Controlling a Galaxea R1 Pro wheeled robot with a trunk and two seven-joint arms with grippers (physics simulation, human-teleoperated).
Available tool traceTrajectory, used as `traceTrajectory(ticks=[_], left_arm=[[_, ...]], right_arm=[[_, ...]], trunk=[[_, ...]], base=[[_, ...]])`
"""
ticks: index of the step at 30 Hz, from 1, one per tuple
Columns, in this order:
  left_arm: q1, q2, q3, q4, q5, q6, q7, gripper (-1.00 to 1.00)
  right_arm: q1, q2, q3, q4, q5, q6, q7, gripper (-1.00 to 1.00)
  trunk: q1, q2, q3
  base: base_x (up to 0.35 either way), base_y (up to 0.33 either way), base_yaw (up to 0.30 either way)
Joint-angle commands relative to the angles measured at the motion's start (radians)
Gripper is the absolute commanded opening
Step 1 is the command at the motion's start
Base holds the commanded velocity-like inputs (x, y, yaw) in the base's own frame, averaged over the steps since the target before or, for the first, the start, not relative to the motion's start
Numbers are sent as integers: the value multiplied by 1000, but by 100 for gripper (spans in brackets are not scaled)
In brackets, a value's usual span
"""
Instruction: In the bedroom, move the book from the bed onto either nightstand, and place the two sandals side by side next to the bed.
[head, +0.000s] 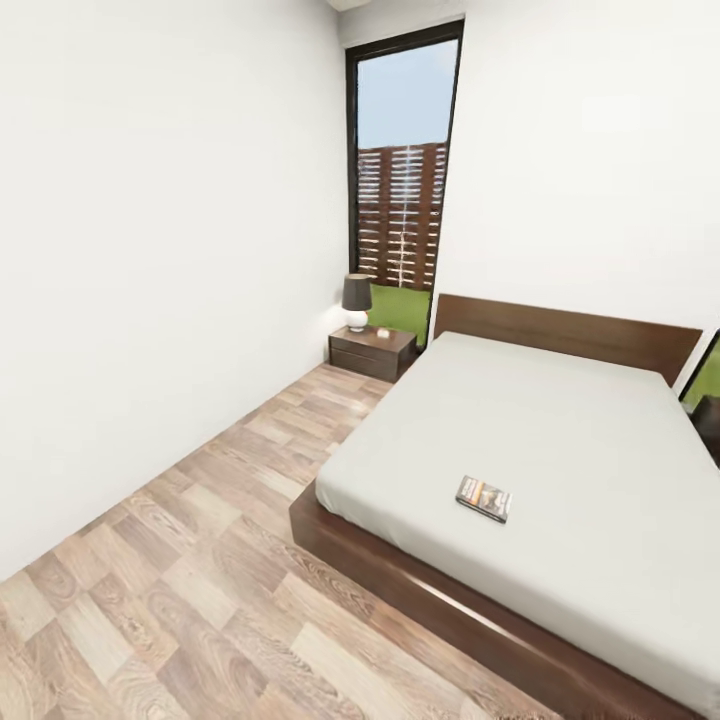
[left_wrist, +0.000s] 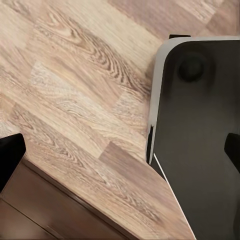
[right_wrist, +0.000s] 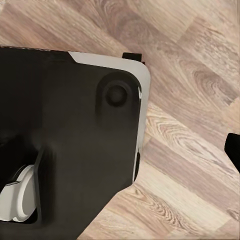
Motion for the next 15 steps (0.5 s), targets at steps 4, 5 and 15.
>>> traceTrajectory(ticks=[4,5,15], left_arm=[[-1,0,7,2,-11,-4,5,100],[-1,0,7,2,-11,-4,5,100],[-1,0,7,2,-11,-4,5,100]], right_arm=[[-2,0,-7,4,10,-5,2,100],[-2,0,-7,4,10,-5,2,100],[-2,0,-7,4,10,-5,2,100]], trunk=[[1,-2,-2],[1,-2,-2],[1,-2,-2]], base=[[57,26,-294],[84,51,-294],[125,72,-294]])
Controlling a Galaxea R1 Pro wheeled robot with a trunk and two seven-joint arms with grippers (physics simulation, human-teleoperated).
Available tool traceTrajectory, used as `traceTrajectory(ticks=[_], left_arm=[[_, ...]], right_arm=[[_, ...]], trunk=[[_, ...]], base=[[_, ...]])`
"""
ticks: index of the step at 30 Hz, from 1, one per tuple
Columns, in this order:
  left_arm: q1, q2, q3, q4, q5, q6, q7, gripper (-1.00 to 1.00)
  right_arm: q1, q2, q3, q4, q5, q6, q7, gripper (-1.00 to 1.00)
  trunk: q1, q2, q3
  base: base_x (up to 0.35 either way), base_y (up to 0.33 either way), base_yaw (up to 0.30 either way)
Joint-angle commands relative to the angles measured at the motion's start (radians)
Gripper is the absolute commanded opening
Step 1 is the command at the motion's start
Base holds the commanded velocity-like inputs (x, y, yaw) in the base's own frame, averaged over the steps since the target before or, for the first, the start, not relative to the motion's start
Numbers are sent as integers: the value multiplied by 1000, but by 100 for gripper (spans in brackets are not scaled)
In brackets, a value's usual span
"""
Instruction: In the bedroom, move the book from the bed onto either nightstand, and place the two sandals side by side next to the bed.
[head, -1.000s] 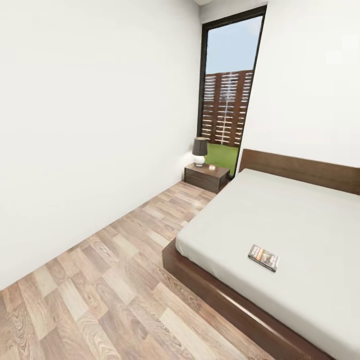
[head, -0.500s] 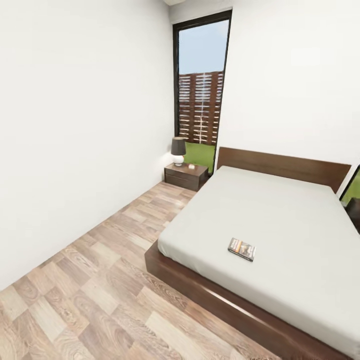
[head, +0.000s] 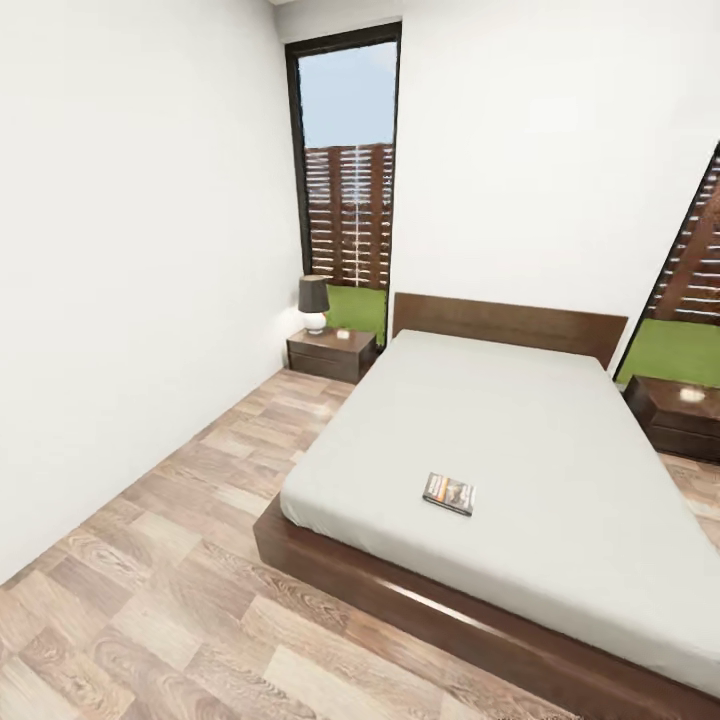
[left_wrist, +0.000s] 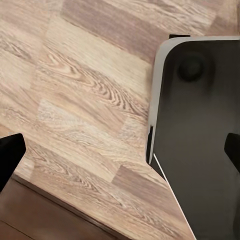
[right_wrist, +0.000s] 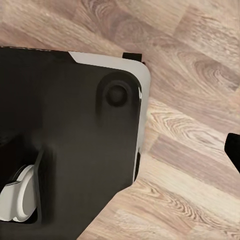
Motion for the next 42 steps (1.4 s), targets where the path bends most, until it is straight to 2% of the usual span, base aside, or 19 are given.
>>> traceTrajectory(ticks=[1,42], left_arm=[[-1,0,7,2,-11,-4,5,100],[-1,0,7,2,-11,-5,5,100]], right_arm=[[-2,0,-7,4,10,-5,2,100],[-2,5,-7,4,10,-5,2,100]], trunk=[[1,-2,-2],[1,-2,-2]], base=[[71,32,-294],[49,37,-294]])
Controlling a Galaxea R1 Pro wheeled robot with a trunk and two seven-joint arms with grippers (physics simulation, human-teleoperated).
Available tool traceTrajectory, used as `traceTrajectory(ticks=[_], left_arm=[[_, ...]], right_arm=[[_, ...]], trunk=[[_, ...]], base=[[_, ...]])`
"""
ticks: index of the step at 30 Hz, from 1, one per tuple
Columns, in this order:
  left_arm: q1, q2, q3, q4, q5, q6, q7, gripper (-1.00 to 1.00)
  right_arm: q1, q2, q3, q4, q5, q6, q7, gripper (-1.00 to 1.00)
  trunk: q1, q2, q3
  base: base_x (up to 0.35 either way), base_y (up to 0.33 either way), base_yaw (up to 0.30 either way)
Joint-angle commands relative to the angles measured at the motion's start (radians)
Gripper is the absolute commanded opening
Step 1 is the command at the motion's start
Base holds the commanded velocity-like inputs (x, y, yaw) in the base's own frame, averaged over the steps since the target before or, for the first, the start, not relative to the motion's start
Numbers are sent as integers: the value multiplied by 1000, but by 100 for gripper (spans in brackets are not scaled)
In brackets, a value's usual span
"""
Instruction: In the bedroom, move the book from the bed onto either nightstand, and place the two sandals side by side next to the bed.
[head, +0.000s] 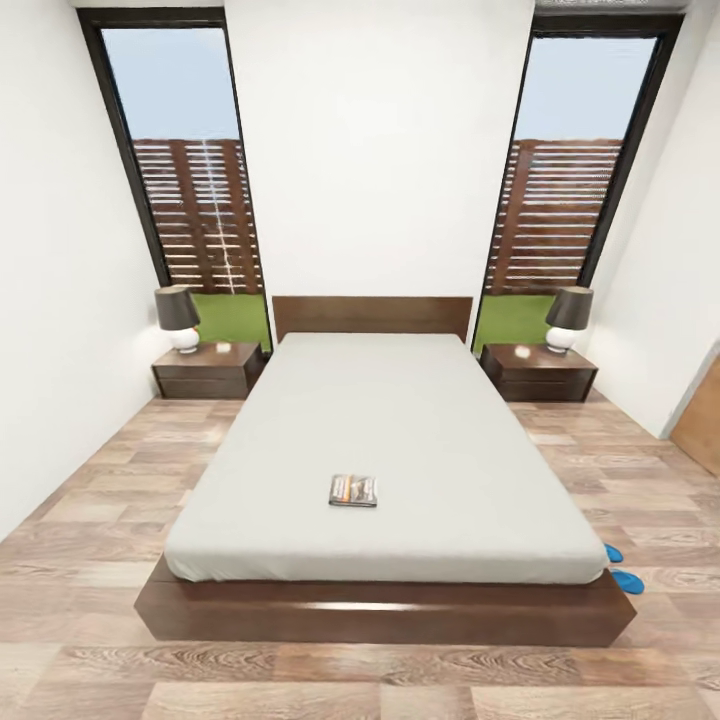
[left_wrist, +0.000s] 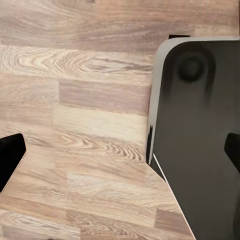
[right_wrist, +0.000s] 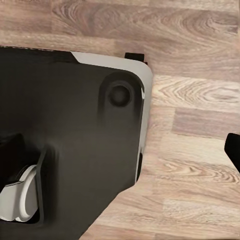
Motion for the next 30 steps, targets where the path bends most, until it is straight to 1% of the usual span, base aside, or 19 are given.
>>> traceTrajectory(ticks=[1,8,12,19,30], left_arm=[[-1,0,7,2,-11,-4,5,100],[-1,1,7,2,-11,-4,5,100],[0,2,7,2,-11,-4,5,100],[0,1,7,2,-11,-4,5,100],[-1,0,7,2,-11,-4,6,100]], right_arm=[[-2,0,-7,4,10,-5,2,100],[-2,1,-7,4,10,-5,2,100],[-2,2,-7,4,11,-5,2,100],[-2,2,-7,3,11,-5,2,100],[-2,3,-7,3,12,-5,2,100]], trunk=[[1,-2,-2],[1,-2,-2],[1,-2,-2],[1,-2,-2],[1,-2,-2]], base=[[15,11,-293],[19,21,-288],[93,97,-184],[62,59,-69],[15,13,-16]])
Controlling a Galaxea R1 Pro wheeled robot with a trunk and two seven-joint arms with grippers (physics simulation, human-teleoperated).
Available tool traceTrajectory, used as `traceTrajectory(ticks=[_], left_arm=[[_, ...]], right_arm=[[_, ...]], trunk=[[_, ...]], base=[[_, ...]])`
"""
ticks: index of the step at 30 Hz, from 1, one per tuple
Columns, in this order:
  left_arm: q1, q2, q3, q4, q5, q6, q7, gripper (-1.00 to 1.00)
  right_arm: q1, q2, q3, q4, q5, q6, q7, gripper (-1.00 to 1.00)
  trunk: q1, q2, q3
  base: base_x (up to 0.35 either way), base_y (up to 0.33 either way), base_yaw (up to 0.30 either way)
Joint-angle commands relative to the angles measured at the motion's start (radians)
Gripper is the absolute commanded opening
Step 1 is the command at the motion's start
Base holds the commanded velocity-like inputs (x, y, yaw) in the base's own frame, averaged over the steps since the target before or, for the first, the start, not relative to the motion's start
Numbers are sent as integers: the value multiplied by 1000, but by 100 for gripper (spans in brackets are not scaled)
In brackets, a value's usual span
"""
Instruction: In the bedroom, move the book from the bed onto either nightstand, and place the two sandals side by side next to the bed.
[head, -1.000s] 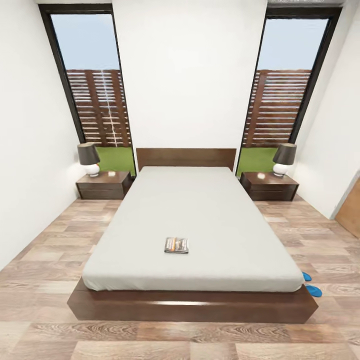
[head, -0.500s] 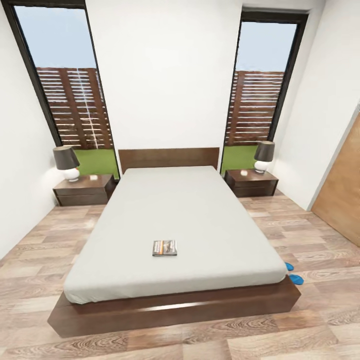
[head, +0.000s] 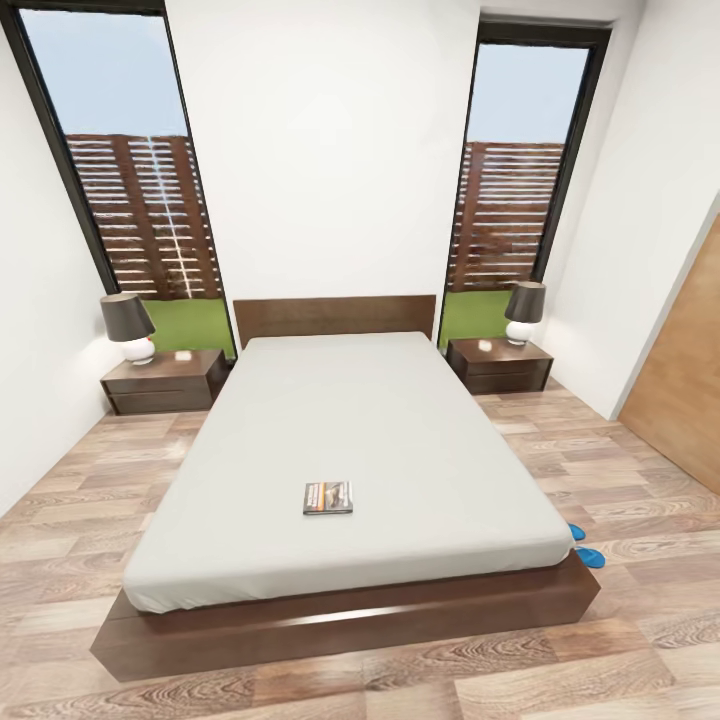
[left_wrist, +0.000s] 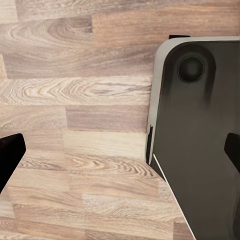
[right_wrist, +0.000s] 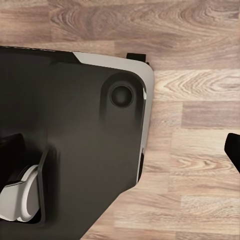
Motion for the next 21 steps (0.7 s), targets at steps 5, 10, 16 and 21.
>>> traceTrajectory(ticks=[5,10,16,21], left_arm=[[-1,0,7,2,-11,-4,6,100],[-1,0,7,2,-11,-4,6,100],[-1,0,7,2,-11,-5,7,100],[-1,0,7,2,-11,-5,7,100]], right_arm=[[-2,0,-7,4,10,-5,2,100],[-2,1,-7,3,10,-5,2,100],[-2,1,-7,3,10,-5,2,100],[-2,1,-7,4,10,-5,2,100]], trunk=[[1,-2,-2],[1,-2,-2],[1,-2,-2],[1,-2,-2]], base=[[75,3,-4],[210,1,-2],[244,-31,-1],[206,-91,0]])
